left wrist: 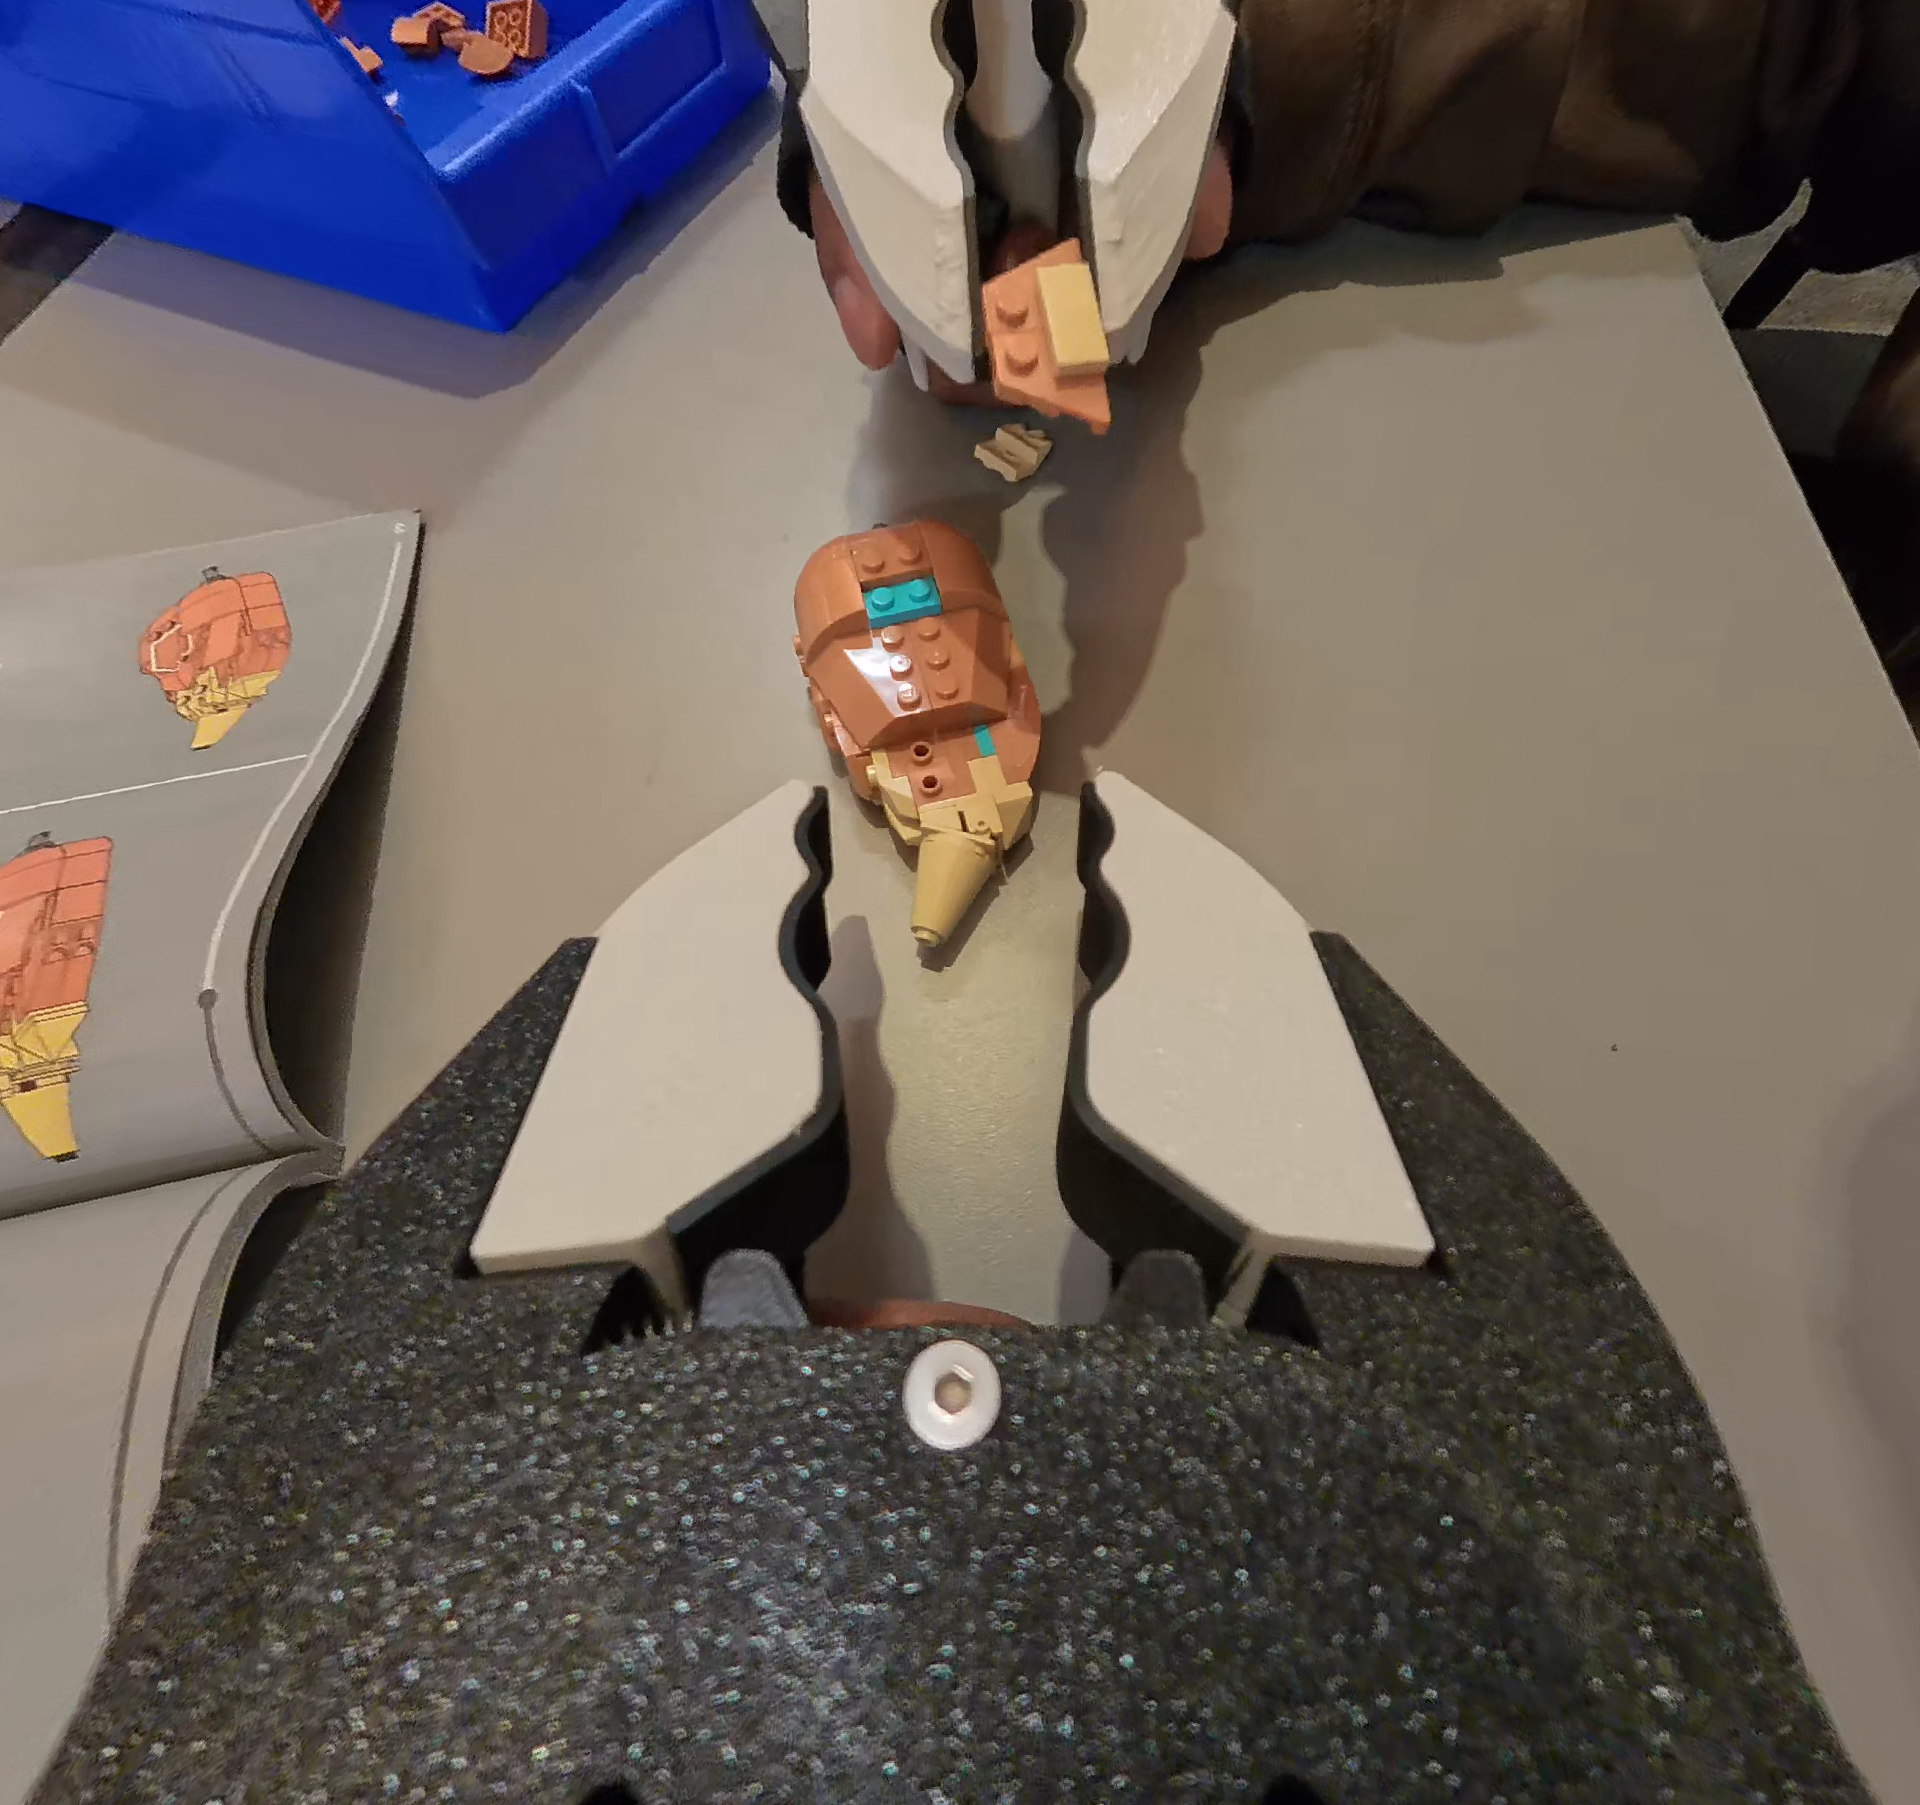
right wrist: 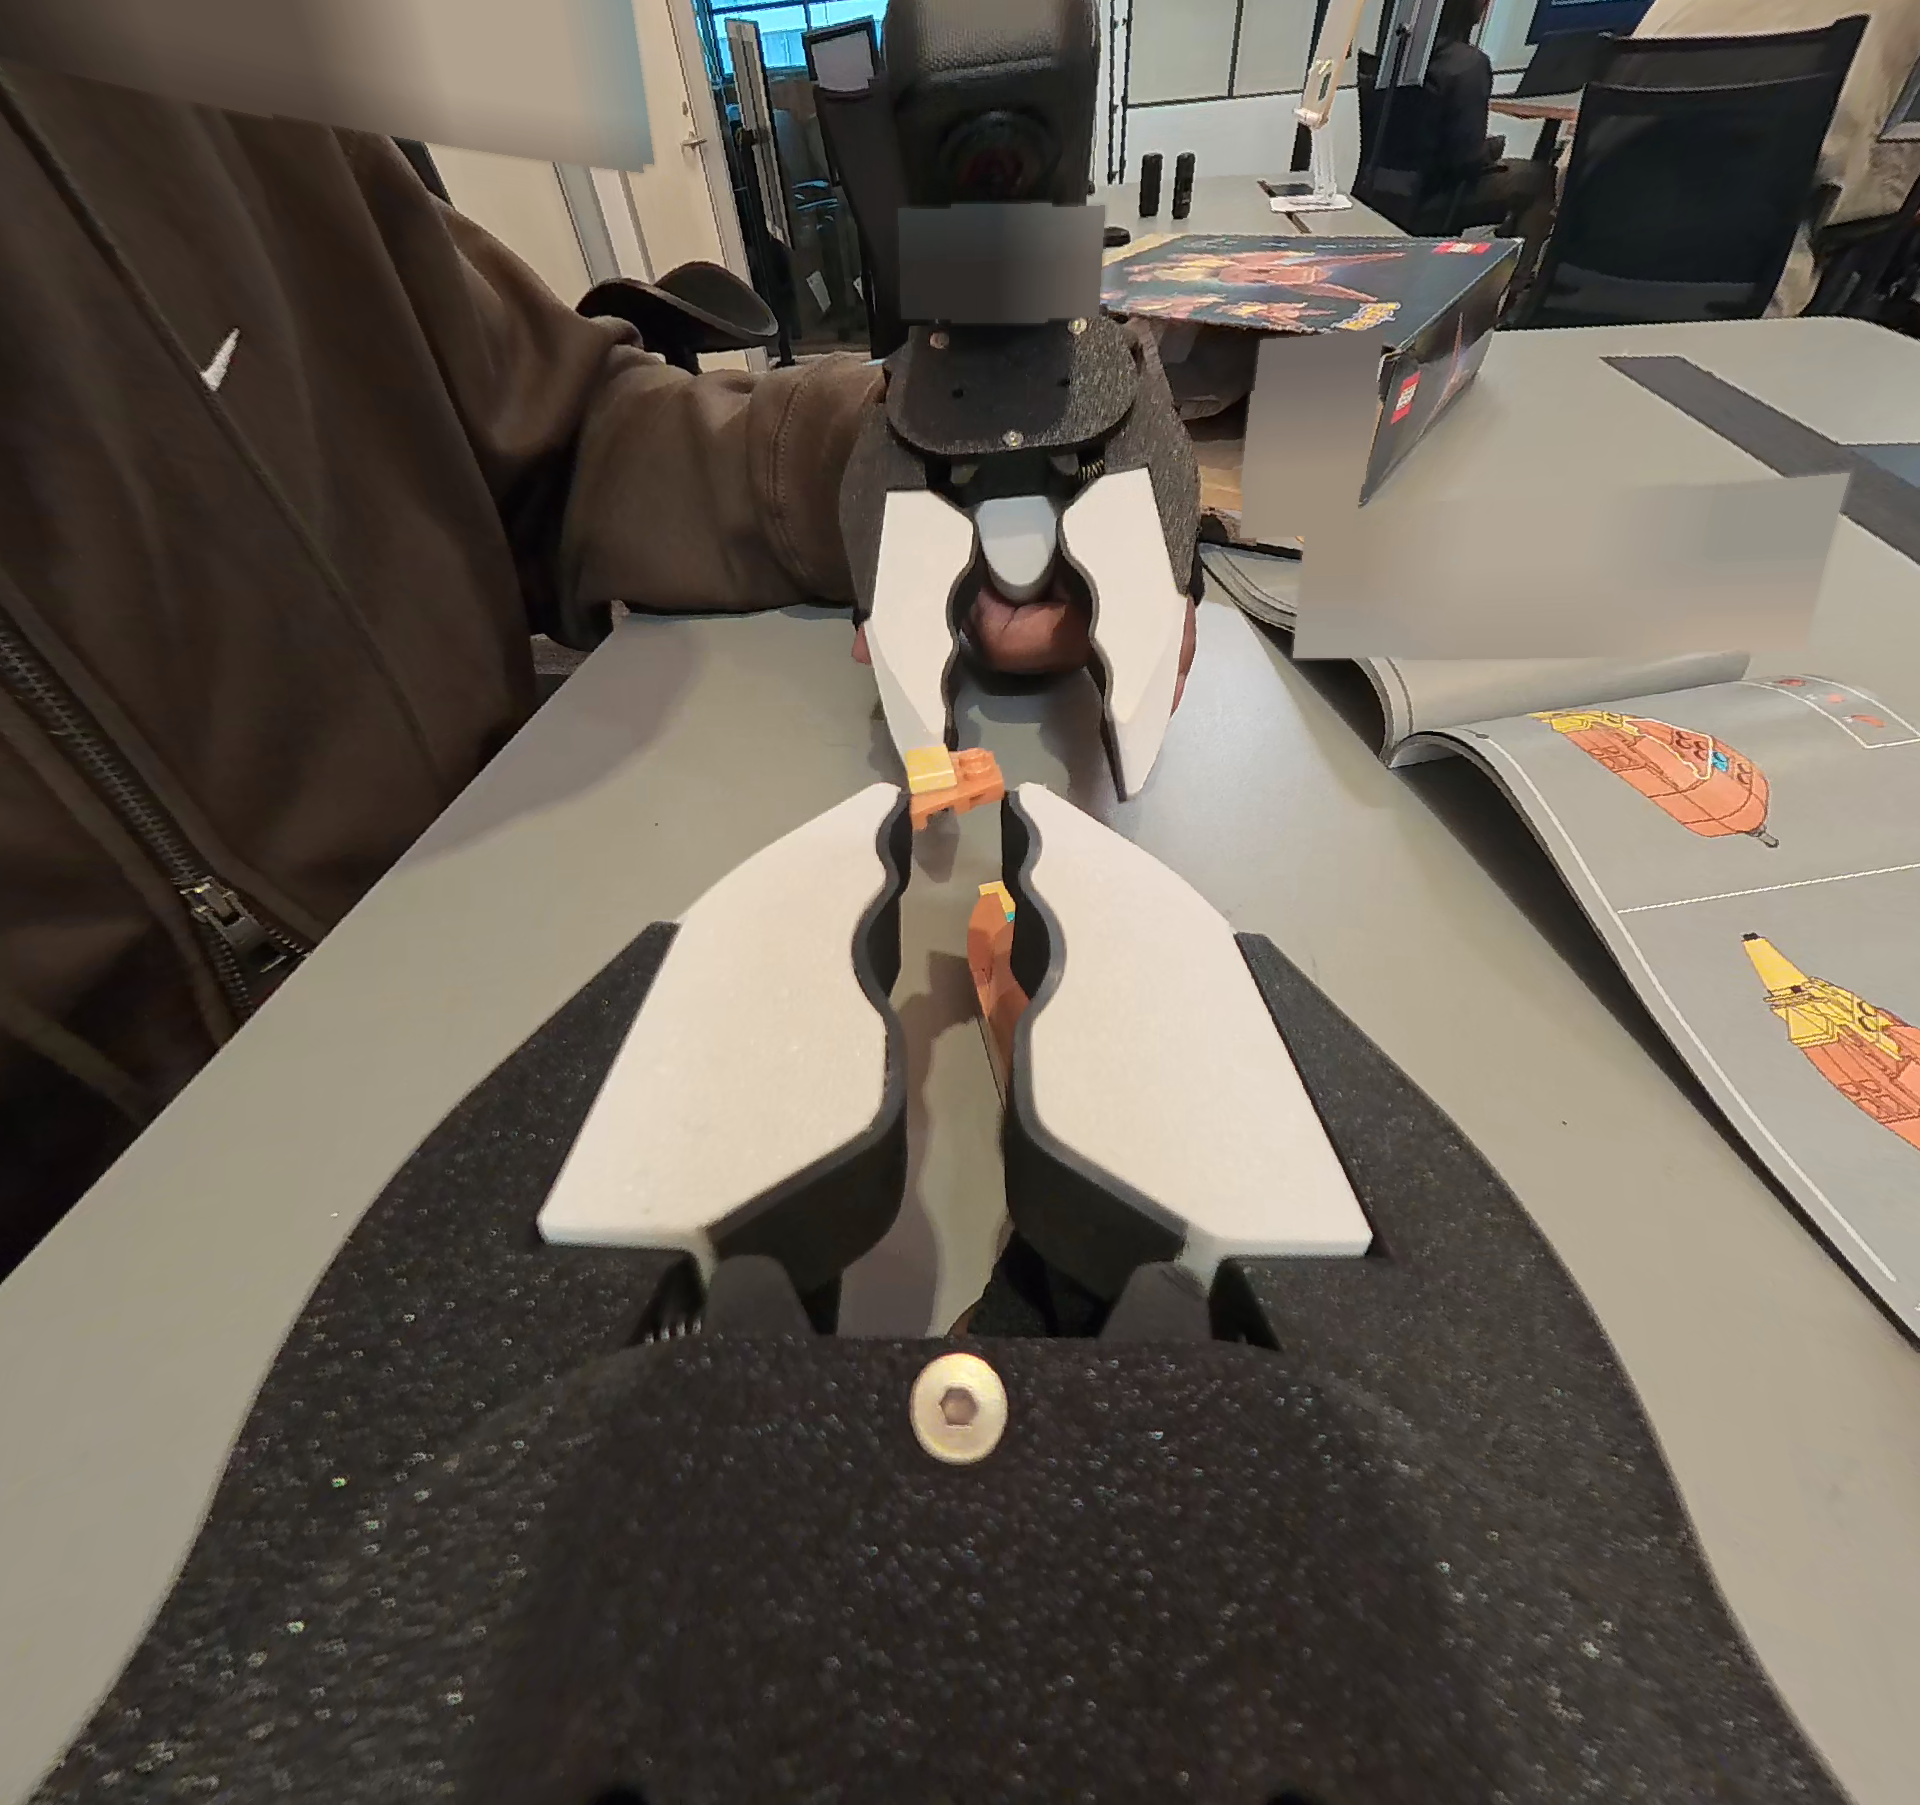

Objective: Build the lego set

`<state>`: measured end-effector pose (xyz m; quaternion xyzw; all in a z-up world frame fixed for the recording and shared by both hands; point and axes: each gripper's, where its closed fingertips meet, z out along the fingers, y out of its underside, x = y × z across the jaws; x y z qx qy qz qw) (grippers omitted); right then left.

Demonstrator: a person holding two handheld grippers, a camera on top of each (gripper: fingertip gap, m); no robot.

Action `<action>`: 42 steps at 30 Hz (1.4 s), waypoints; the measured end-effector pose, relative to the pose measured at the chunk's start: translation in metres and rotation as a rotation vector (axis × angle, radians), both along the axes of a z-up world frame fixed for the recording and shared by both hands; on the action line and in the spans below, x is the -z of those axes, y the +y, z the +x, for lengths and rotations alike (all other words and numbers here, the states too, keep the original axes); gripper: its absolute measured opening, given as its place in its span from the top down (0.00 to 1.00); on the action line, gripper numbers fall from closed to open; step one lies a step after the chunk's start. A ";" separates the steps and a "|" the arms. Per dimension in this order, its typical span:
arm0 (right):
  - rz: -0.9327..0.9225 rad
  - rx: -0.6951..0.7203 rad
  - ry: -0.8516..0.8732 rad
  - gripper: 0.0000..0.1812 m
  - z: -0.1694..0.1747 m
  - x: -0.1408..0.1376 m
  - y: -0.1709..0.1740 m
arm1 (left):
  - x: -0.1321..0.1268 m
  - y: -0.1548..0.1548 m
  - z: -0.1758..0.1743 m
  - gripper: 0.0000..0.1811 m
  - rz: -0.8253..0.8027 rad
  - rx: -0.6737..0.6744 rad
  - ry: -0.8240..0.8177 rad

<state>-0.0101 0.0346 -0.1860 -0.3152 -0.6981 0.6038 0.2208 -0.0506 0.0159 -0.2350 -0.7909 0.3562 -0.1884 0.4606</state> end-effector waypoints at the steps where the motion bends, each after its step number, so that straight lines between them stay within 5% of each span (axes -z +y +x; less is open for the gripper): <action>1: -0.001 -0.001 -0.001 0.91 0.000 0.000 0.000 | -0.001 0.000 0.000 0.75 0.004 -0.001 -0.003; 17: 0.057 -0.036 0.009 0.91 -0.004 0.004 -0.012 | -0.028 -0.005 0.030 0.79 0.070 0.074 -0.142; 25: 0.125 -0.084 0.028 0.91 0.001 0.007 -0.024 | -0.042 -0.014 0.031 0.82 -0.050 0.112 -0.355; 42: 0.282 -0.175 0.042 0.91 0.006 0.023 -0.051 | -0.025 -0.034 0.055 0.87 -0.364 0.207 -0.461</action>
